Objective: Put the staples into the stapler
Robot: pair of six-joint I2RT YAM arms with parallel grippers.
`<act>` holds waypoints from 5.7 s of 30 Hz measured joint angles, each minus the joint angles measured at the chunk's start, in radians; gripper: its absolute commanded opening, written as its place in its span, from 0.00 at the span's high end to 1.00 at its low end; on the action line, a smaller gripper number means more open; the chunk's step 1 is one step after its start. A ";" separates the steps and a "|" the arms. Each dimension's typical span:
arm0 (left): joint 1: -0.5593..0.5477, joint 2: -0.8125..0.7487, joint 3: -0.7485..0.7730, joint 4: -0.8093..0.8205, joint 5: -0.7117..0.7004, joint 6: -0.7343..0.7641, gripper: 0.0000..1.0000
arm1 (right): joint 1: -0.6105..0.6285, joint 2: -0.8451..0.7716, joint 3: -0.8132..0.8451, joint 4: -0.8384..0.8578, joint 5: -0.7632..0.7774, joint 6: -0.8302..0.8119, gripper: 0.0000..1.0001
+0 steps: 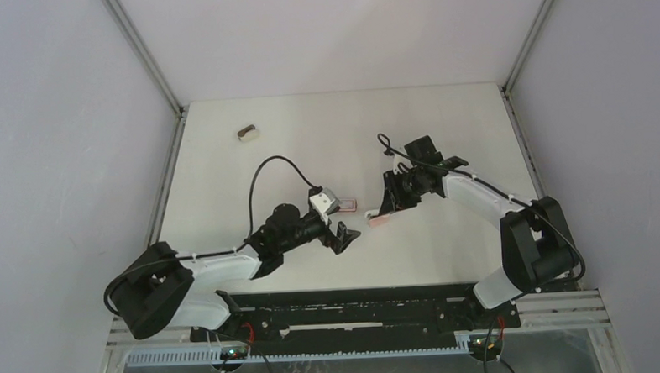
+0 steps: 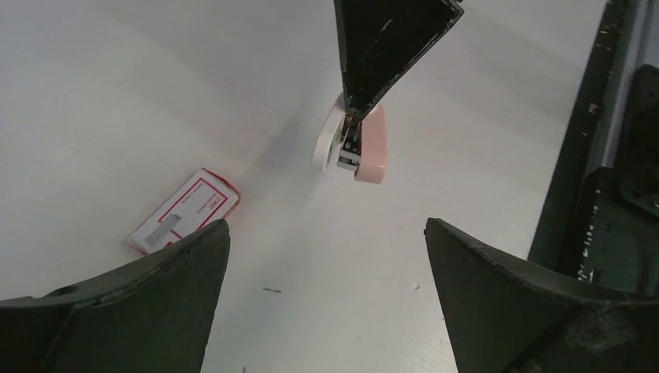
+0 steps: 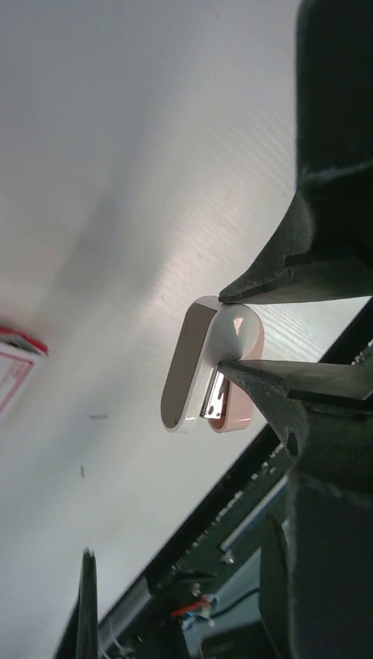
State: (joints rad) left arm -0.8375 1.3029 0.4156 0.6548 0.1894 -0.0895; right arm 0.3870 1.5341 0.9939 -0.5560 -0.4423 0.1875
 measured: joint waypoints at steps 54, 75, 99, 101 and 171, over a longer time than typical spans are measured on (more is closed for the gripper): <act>-0.018 -0.122 0.029 -0.376 0.062 -0.472 0.93 | 0.079 -0.453 -0.238 0.167 -0.048 0.055 0.19; 0.310 -0.444 -0.066 -0.560 0.521 -0.679 0.92 | 0.437 -0.622 -0.378 0.433 0.076 -0.097 0.17; 0.310 -0.370 -0.006 -0.753 0.791 -0.561 0.91 | 0.800 -0.526 -0.493 0.719 0.226 -0.375 0.27; 0.310 -0.370 -0.006 -0.755 0.792 -0.557 0.91 | 0.809 -0.489 -0.492 0.739 0.229 -0.388 0.33; 0.004 -0.389 -0.095 0.117 0.438 -0.551 0.12 | 0.254 -0.716 -0.567 0.864 -0.459 0.154 1.00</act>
State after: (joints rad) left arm -0.8333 0.9142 0.3210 0.7715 0.6270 -0.6407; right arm 0.6407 0.8185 0.4271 0.3084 -0.9009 0.3412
